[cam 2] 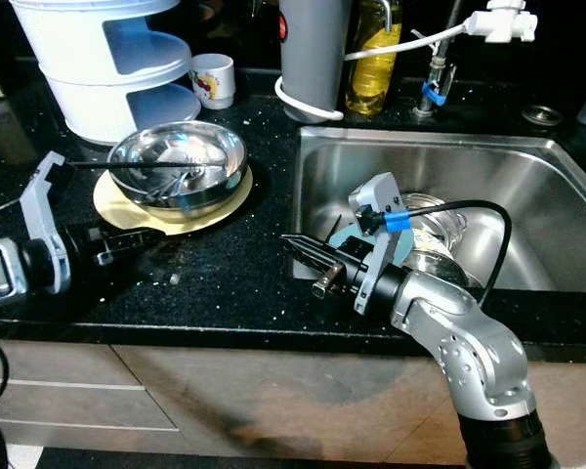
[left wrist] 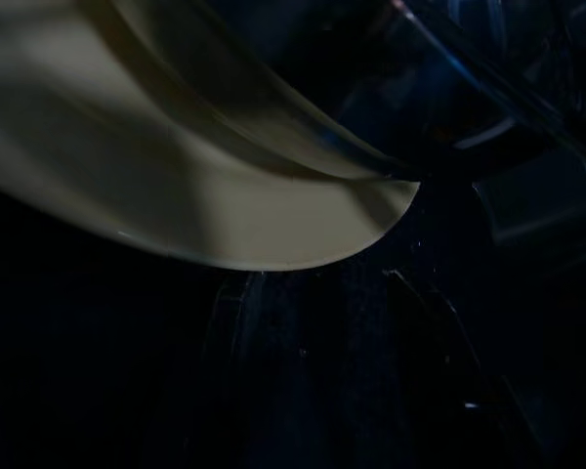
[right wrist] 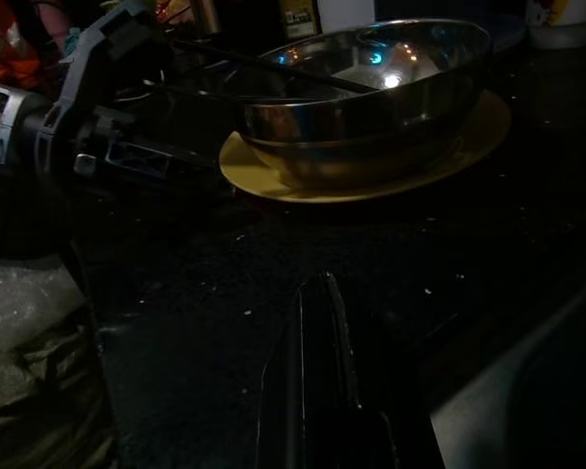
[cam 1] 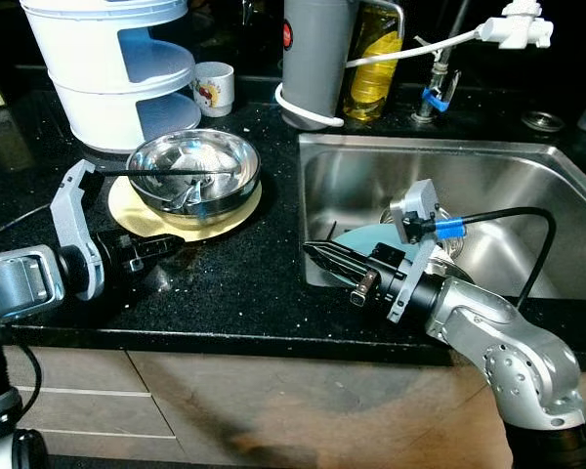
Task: Kitchen organization
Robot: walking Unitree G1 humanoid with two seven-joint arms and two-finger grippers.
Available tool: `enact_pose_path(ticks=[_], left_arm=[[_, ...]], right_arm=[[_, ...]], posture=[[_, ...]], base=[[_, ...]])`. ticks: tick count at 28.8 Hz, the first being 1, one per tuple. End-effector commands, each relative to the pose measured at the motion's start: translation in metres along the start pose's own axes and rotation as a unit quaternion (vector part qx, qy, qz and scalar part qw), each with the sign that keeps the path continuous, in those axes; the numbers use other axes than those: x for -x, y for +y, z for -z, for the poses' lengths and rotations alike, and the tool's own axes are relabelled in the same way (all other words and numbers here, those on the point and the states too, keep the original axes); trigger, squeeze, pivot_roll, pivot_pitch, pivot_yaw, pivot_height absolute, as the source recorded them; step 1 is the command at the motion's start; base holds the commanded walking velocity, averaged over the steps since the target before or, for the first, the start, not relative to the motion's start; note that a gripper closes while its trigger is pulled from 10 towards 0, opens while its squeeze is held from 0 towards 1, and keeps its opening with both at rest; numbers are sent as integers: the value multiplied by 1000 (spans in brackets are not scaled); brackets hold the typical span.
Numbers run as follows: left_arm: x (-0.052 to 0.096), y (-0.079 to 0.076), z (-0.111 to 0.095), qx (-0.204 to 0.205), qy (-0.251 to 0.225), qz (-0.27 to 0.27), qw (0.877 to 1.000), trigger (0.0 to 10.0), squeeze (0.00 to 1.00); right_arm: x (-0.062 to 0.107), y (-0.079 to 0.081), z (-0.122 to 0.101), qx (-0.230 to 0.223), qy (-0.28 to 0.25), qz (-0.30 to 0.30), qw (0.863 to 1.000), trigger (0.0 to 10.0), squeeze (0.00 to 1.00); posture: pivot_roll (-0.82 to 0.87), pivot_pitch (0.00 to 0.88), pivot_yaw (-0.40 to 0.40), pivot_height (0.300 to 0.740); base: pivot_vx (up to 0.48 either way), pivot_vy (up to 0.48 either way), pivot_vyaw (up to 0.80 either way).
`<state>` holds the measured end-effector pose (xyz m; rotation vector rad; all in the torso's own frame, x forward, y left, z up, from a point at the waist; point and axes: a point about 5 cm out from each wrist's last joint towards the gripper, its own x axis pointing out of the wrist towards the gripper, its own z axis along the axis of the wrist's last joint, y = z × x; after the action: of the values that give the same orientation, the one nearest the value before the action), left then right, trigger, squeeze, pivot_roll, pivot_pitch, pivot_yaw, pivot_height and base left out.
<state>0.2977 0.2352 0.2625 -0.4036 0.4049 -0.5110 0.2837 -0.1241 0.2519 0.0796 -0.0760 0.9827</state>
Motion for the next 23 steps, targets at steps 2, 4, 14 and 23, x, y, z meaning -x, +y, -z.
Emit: enact_pose_path(ticks=[2, 4, 14, 23], left_arm=[[8, 13, 6, -29, 19, -28, 999, 10000, 0], [20, 10, -8, -66, -16, -10, 998, 10000, 0], [84, -16, 1, -247, 86, 105, 960, 10000, 0], [84, -18, -14, -333, -101, 63, 935, 10000, 0]], right_arm=[[1, -1, 1, -2, 7, -3, 1000, 10000, 0], [1, 0, 1, -3, 8, -5, 1000, 10000, 0], [-1, 9, 8, -16, 15, -24, 999, 10000, 0], [-2, 11, 10, -21, 15, -30, 999, 10000, 0]], posture=[[51, 199, -29, 740], [51, 201, -28, 740], [58, 210, -31, 740], [67, 214, -33, 740]], base=[[0, 0, 0], [0, 0, 0], [0, 0, 0], [0, 0, 0]])
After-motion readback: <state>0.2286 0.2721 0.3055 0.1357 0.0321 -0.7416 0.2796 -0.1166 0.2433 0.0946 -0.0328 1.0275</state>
